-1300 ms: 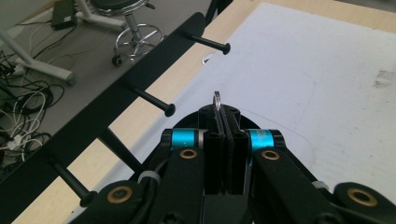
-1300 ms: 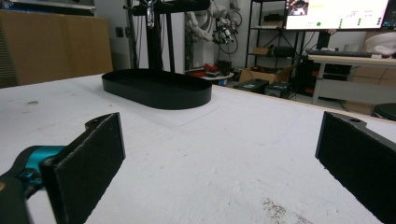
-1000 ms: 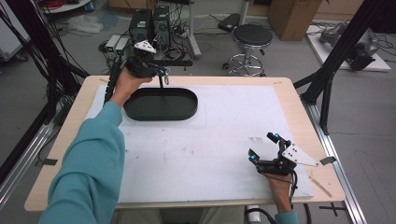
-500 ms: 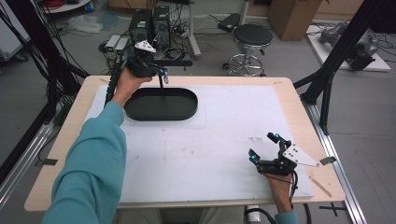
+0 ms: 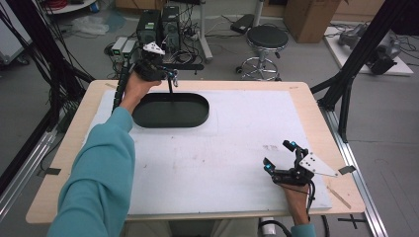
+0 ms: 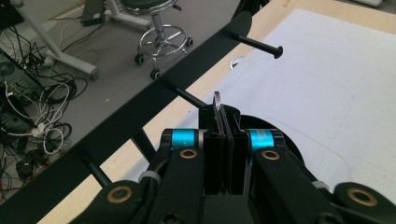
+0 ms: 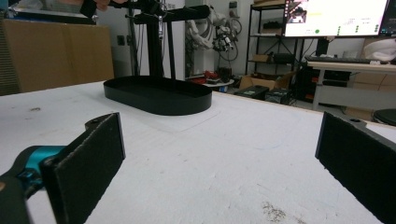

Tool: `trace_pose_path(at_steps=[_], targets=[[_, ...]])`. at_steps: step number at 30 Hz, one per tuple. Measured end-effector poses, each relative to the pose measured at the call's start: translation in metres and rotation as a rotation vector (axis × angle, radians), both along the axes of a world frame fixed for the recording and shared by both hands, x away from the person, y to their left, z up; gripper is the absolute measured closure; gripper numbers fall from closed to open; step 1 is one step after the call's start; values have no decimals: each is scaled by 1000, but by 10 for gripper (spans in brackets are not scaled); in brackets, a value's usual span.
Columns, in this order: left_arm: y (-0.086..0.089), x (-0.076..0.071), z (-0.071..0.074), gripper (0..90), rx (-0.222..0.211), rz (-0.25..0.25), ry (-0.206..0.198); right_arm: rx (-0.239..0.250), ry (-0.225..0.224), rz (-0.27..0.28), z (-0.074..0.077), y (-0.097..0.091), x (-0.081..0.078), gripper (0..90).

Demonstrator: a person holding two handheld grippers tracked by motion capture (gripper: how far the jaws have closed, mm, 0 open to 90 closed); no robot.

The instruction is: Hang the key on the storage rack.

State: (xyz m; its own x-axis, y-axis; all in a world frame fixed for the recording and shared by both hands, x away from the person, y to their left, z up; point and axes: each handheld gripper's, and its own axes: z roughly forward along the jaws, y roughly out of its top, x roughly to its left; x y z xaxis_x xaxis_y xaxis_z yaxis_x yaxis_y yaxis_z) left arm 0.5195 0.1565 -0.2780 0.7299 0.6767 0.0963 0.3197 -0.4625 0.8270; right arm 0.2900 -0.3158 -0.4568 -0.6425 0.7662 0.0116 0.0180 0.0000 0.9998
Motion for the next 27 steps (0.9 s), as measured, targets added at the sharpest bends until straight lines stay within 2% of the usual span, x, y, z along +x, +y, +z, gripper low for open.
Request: trace_pose_path(at_steps=[4, 16, 21, 24, 25, 27], targets=[[0, 1, -1, 881, 2, 13, 2, 1, -1, 0, 0, 0, 0, 6], [-1, 4, -4, 862, -20, 76, -29, 1, -10, -3, 0, 0, -1, 6], [5, 2, -2, 689, -60, 108, -71, 2, -12, 1, -1, 0, -1, 6], [8, -2, -4, 528, -76, 107, -97, 3, -11, 2, -1, 0, -1, 6], [10, -3, -5, 460, -84, 103, -96, 3, -9, 2, -1, 0, -1, 6], [10, -7, -4, 260, -73, 170, -118, 4, -9, 2, -1, 0, -1, 6]])
